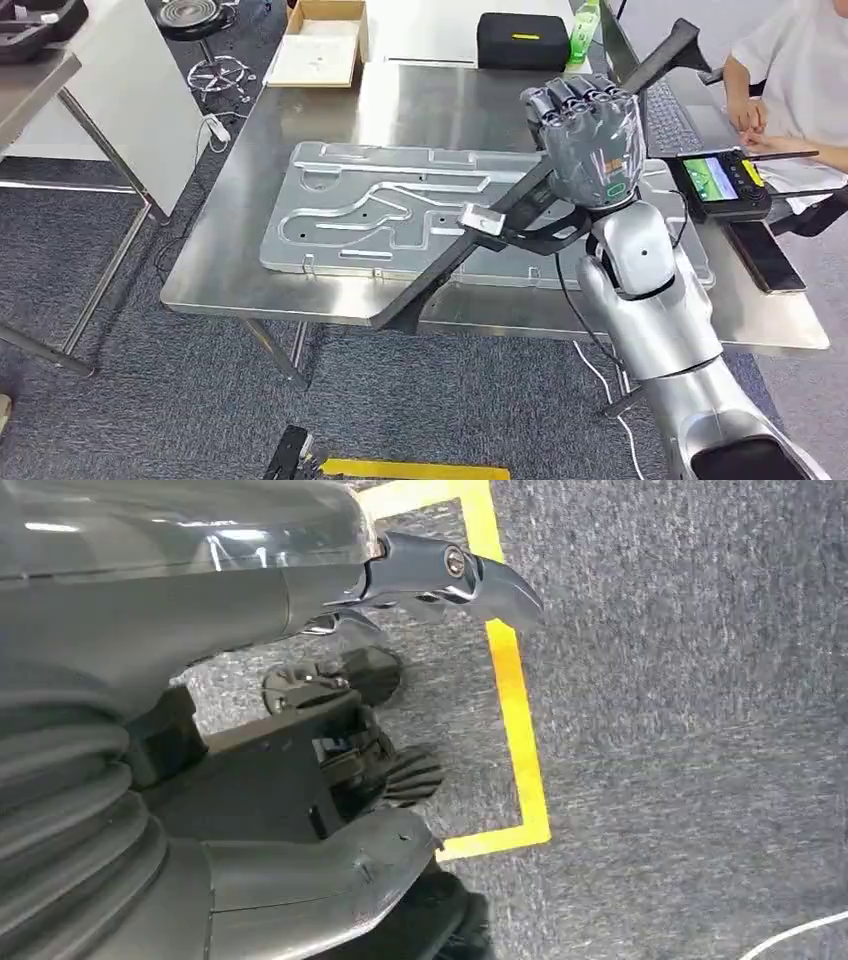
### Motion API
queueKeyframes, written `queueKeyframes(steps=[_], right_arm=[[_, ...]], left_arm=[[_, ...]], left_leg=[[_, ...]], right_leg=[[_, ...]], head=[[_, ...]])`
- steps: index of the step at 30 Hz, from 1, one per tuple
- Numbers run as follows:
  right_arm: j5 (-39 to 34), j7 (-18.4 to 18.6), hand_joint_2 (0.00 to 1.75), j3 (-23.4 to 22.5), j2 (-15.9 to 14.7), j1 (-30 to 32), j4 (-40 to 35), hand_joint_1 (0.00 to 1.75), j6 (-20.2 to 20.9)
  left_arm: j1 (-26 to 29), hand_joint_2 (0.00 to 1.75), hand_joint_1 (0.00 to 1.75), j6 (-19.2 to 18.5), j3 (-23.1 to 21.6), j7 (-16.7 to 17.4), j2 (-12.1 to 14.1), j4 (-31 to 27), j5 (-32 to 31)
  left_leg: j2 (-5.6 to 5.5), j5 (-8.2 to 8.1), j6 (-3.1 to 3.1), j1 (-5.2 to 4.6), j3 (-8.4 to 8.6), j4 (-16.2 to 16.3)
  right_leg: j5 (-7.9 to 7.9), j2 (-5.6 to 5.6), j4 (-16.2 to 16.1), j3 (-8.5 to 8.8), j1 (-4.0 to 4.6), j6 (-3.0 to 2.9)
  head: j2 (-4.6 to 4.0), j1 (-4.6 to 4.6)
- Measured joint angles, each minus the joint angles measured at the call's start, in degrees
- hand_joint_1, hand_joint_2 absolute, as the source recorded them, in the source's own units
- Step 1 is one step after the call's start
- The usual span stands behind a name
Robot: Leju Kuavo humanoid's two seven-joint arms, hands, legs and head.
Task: Take the parts from the cabinet and place them on the table.
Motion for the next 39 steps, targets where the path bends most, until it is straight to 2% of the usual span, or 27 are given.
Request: queueKeyframes(steps=[1,2,3,5,7,10,11,12,14,16,17,18,19,20,21,22,23,25,26,27,30,32,33,34,37,38,39], right_arm=[[0.00,0.00,1.75,0.00,-0.09,0.05,0.07,1.75,0.00],[0.00,-0.04,1.75,0.00,-0.09,-0.16,0.15,1.75,0.00],[0.02,-0.06,1.75,0.00,-0.09,-0.08,0.20,1.75,0.04],[0.13,-0.30,1.75,0.00,-0.37,0.06,0.44,1.75,0.26],[1.27,-0.48,1.75,0.00,-0.48,-0.33,0.66,1.75,0.37],[3.17,0.02,1.75,0.00,-0.48,-0.50,1.51,1.75,0.31],[3.63,0.22,1.75,0.02,-0.48,-0.43,1.92,1.75,0.17],[4.29,0.46,1.75,0.02,-0.48,-0.38,2.32,1.75,0.04],[5.23,0.57,1.75,0.04,-0.48,-0.37,2.93,1.75,0.09],[5.82,0.59,1.75,0.07,-0.50,-0.42,3.50,1.75,0.26],[5.90,0.64,1.75,0.09,-0.55,-0.56,3.91,1.75,0.50],[5.48,0.66,1.75,0.11,-0.59,-0.66,4.24,1.75,1.16],[4.40,0.66,1.75,0.13,-0.61,-0.56,4.78,1.75,2.12],[3.71,0.59,1.75,0.15,-0.63,-0.66,5.09,1.75,2.54],[2.57,0.50,1.75,0.17,-0.68,-1.02,5.47,1.75,3.54],[0.87,0.18,1.75,0.17,-1.22,-1.62,6.16,1.75,4.91],[-0.84,-0.09,1.75,0.22,-1.36,-2.77,6.95,1.75,6.24],[-4.57,-0.94,1.75,0.26,-1.88,-4.91,9.49,1.75,8.51],[-6.00,-1.35,1.75,0.26,-2.29,-5.67,10.70,1.75,9.41],[-6.97,-1.87,1.75,0.28,-2.69,-6.53,11.80,1.75,10.29],[-8.48,-2.81,1.75,0.61,-3.19,-9.77,14.37,1.75,13.08],[-9.01,-3.06,1.75,1.09,-3.67,-13.52,16.40,1.75,14.89],[-9.29,-3.14,1.75,1.59,-3.94,-15.42,17.76,1.75,15.45],[-9.44,-3.41,1.75,2.12,-4.02,-16.79,18.46,1.75,15.74],[-9.70,-3.78,1.75,3.06,-4.72,-19.07,19.98,1.75,15.12],[-9.70,-3.89,1.75,3.43,-4.76,-19.64,20.20,1.75,15.02],[-9.73,-3.91,1.75,3.89,-4.76,-20.29,20.48,1.75,14.91]], left_arm=[[0.03,1.75,0.00,0.00,0.00,0.00,-0.02,0.00,-0.02],[-0.18,1.75,0.00,0.00,0.00,0.00,-0.09,0.00,-0.02],[-0.32,1.75,0.00,0.06,0.00,0.00,-0.11,0.00,-0.02],[-0.11,1.75,0.00,0.83,0.00,0.39,-0.11,0.00,0.11],[-0.27,1.75,0.00,2.41,0.00,1.31,-0.13,0.00,0.52],[-0.45,1.75,0.00,3.08,0.00,1.90,-0.20,0.00,0.61],[-0.37,1.75,0.00,3.15,0.00,2.01,-0.20,0.00,0.61],[-0.29,1.75,0.00,3.32,0.00,2.05,-0.20,0.00,0.61],[-0.31,1.75,0.00,3.39,0.00,1.90,-0.20,0.00,0.79],[-0.35,1.75,0.00,3.52,0.00,1.73,-0.20,0.00,1.05],[-0.48,1.75,0.00,3.63,0.00,1.68,-0.13,0.00,1.12],[-0.52,1.75,0.00,3.69,0.00,1.55,-0.13,0.00,1.14],[-0.35,1.75,0.00,3.78,0.02,1.36,-0.13,0.00,1.22],[-0.25,1.75,0.00,3.80,0.02,1.29,-0.13,0.00,1.22],[-0.25,1.75,0.00,3.76,0.02,1.05,-0.20,0.00,1.25],[-0.32,1.75,0.00,3.69,0.02,0.77,-0.28,0.00,1.27],[-0.46,1.75,0.00,3.54,0.02,0.55,-0.31,0.00,1.29],[-0.56,1.75,0.00,3.04,0.02,-0.26,-0.35,0.00,1.27],[-0.54,1.75,0.00,2.95,0.02,-0.76,-0.35,0.00,1.23],[-0.47,1.75,0.00,2.93,0.02,-1.05,-0.35,0.00,1.12],[-0.31,1.75,0.00,3.36,-0.13,-1.05,-0.46,0.00,0.57],[-0.36,1.75,0.00,3.59,-0.37,-1.12,-0.61,0.00,0.42],[-0.45,1.75,0.00,3.80,-0.46,-1.22,-0.61,0.00,0.39],[-0.48,1.75,0.00,3.85,-0.55,-1.35,-0.63,0.00,0.22],[-0.33,1.75,0.00,3.87,-1.01,-1.97,-0.70,0.00,-0.18],[-0.31,1.75,0.00,3.87,-1.09,-2.03,-0.70,0.00,-0.22],[-0.34,1.75,0.00,3.89,-1.18,-2.08,-0.72,0.00,-0.26]], left_leg=[[0.00,-0.38,-0.48,0.03,0.07,0.04],[0.07,-0.40,-0.79,-0.06,-0.13,0.50],[0.09,-0.54,-1.19,-0.25,-0.61,0.35],[0.12,-0.71,-1.88,-0.30,0.08,0.41],[-0.06,-1.35,-2.27,-0.07,-1.21,3.20],[-0.07,-6.73,-2.61,0.04,-8.11,15.43],[-0.07,-7.72,-2.68,0.04,-10.18,18.40],[-0.07,-6.98,-2.60,0.04,-11.00,18.61],[-0.13,-2.22,-1.95,-0.11,-8.83,12.06],[-0.18,3.42,-0.54,-0.62,-4.97,2.30],[-0.13,1.89,-0.31,-0.78,-4.82,1.34],[-0.24,1.36,-0.45,-0.93,-4.75,0.94],[-0.25,2.59,-0.37,-1.03,-4.50,0.88],[-0.32,2.61,-0.30,-1.12,-4.45,0.85],[-0.30,3.29,0.11,-0.55,-4.04,-0.07],[-0.14,3.69,0.02,-0.43,-3.74,-0.60],[-0.12,3.75,0.36,-0.37,-3.75,-0.68],[-0.07,3.73,0.42,-0.37,-3.82,-0.63],[-0.08,3.71,0.44,-0.36,-3.84,-0.58],[-0.12,3.70,0.43,-0.30,-3.83,-0.50],[-0.17,3.45,0.07,-0.18,-3.86,-0.08],[-0.18,2.80,-0.60,-0.08,-4.00,0.84],[-0.27,2.46,-1.08,-0.48,-4.47,1.44],[-0.27,2.47,-1.28,-0.44,-4.53,1.56],[-0.28,2.57,-2.06,-0.20,-4.55,1.37],[-0.30,2.06,-2.32,-0.15,-4.78,1.78],[-0.29,0.41,-2.54,-0.15,-5.51,4.03]], right_leg=[[-0.05,-0.14,-2.15,0.95,0.11,-0.01],[-1.66,-0.23,-3.54,0.36,0.82,-0.48],[-0.61,-0.17,-2.61,0.46,0.84,-1.57],[-0.98,0.04,-2.66,0.56,0.87,-2.47],[-1.03,0.17,-3.15,1.51,0.57,-3.25],[-1.61,0.21,-3.19,2.00,0.89,-4.07],[-1.73,0.27,-3.15,2.09,1.10,-4.24],[-1.88,0.41,-3.13,2.27,1.25,-4.32],[-2.15,0.61,-3.13,2.80,1.55,-4.28],[-2.44,0.67,-3.16,3.31,1.72,-4.22],[-2.48,0.69,-3.07,3.31,2.00,-3.98],[-2.43,0.78,-3.07,2.92,1.74,-3.59],[-2.50,0.72,-3.10,2.96,1.64,-3.24],[-2.40,0.70,-3.32,3.08,1.57,-2.94],[-2.42,0.68,-3.35,3.11,1.93,-2.48],[-3.06,0.58,-2.56,2.91,1.57,-2.25],[-4.94,0.47,-0.23,1.72,1.55,-2.08],[-9.52,0.48,8.96,-2.49,1.25,-1.57],[-10.75,0.47,13.03,-4.50,1.08,-1.30],[-10.46,0.45,14.40,-5.29,0.88,-1.13],[-6.25,0.28,8.80,-2.78,0.28,-0.70],[-2.08,-0.10,-1.12,2.18,-0.22,-0.29],[-3.19,0.06,-2.07,2.64,0.38,-0.47],[-2.94,0.32,-1.97,2.40,0.30,-1.24],[-2.86,0.34,-1.96,2.25,0.56,-2.44],[-2.69,0.28,-2.18,2.40,0.32,-2.84],[-2.70,0.31,-2.23,2.47,0.31,-3.26]], head=[[0.00,0.00],[0.00,0.02],[0.00,-0.09],[0.00,-0.09],[0.00,-0.04],[0.00,-0.09],[0.00,-0.09],[0.00,-0.09],[0.00,-0.09],[0.00,-0.07],[0.00,-0.02],[0.00,-0.13],[0.00,-0.09],[0.00,-0.07],[0.00,-0.09],[0.00,0.00],[0.00,-0.02],[0.00,-0.02],[0.00,0.02],[0.00,0.00],[0.00,0.00],[0.00,0.00],[0.00,0.02],[0.00,-0.18],[0.00,-0.11],[0.00,-0.13],[0.00,-0.15]])
